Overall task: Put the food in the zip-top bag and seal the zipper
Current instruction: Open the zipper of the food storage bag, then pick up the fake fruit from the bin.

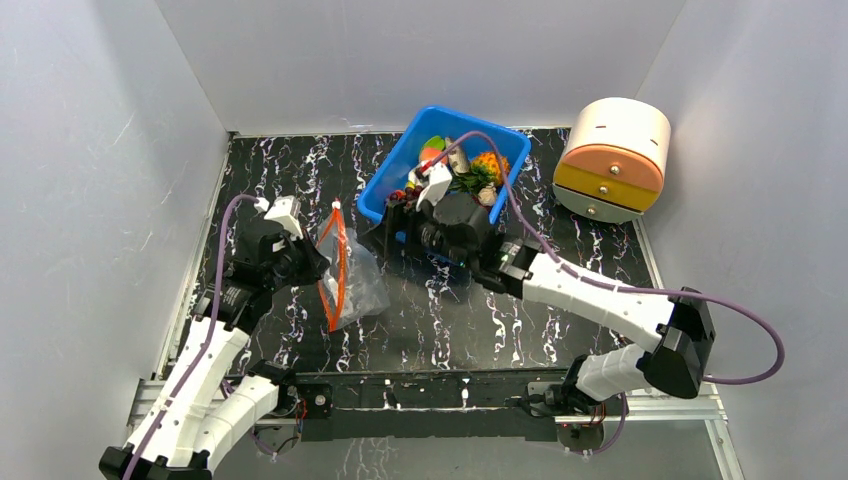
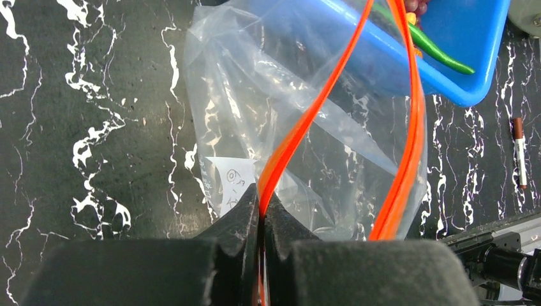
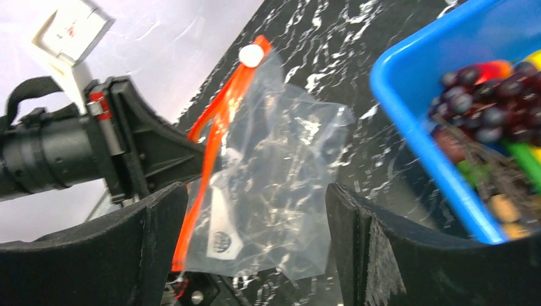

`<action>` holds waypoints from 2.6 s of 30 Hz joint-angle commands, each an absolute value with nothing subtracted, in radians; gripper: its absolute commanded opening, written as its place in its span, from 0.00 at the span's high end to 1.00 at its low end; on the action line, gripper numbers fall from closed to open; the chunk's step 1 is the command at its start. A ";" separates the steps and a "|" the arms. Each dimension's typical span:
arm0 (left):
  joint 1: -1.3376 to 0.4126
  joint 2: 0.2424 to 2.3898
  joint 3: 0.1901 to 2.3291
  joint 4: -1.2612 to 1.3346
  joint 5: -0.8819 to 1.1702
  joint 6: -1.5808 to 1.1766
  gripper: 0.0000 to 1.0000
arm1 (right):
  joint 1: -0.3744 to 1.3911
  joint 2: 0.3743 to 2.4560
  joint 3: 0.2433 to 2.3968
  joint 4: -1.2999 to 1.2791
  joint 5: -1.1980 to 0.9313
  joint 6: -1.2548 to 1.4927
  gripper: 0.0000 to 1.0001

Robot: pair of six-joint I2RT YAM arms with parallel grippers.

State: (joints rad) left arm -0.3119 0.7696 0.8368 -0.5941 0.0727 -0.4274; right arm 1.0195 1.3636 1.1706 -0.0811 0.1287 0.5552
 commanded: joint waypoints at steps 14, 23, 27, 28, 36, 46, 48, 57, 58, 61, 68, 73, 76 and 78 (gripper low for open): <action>-0.314 0.882 1.188 -0.853 -0.065 -0.298 1.00 | 0.776 1.600 1.492 -0.342 0.385 -0.165 0.09; -0.313 0.848 1.199 -0.915 -0.031 -0.318 1.00 | 0.638 1.866 1.563 -0.336 0.490 -0.386 0.02; -0.313 0.838 1.197 -0.922 0.018 -0.326 1.00 | 0.623 1.943 1.568 -0.300 0.569 -0.472 0.02; -0.313 0.838 1.198 -0.922 0.022 -0.328 1.00 | 0.621 1.957 1.566 -0.286 0.578 -0.493 0.02; -0.313 0.878 1.222 -0.985 -0.037 -0.347 1.00 | 0.604 2.016 1.524 -0.118 0.672 -0.641 0.02; -0.313 0.850 1.194 -0.937 0.043 -0.358 1.00 | 0.573 2.071 1.503 0.041 0.657 -0.812 0.07; -0.313 0.841 1.188 -0.923 0.052 -0.363 1.00 | 0.567 2.087 1.534 -0.008 0.624 -0.814 0.08; -0.313 0.835 1.155 -0.895 0.101 -0.386 1.00 | 0.571 2.014 1.505 -0.122 0.490 -0.851 0.02; -0.313 0.834 1.153 -0.894 0.100 -0.386 1.00 | 0.573 1.996 1.481 -0.092 0.479 -0.885 0.02; -0.313 0.829 1.147 -0.886 0.096 -0.387 1.00 | 0.572 1.991 1.449 -0.015 0.491 -0.971 0.02; -0.314 0.836 1.144 -0.883 0.068 -0.387 1.00 | 0.559 2.073 1.466 0.102 0.512 -1.124 0.11; -0.313 0.826 1.132 -0.863 0.058 -0.383 1.00 | 0.542 2.093 1.448 0.173 0.516 -1.170 0.19; -0.314 0.830 1.132 -0.853 0.064 -0.383 1.00 | 0.540 2.094 1.441 0.203 0.508 -1.177 0.32; -0.313 0.832 1.131 -0.851 0.065 -0.383 1.00 | 0.539 2.100 1.431 0.235 0.527 -1.192 0.45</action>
State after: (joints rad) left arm -0.3115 0.8406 1.1404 -0.8669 0.0647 -0.3828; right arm 0.5465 2.0892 1.4418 0.0990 0.5121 -1.1507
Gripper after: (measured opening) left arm 0.009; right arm 0.637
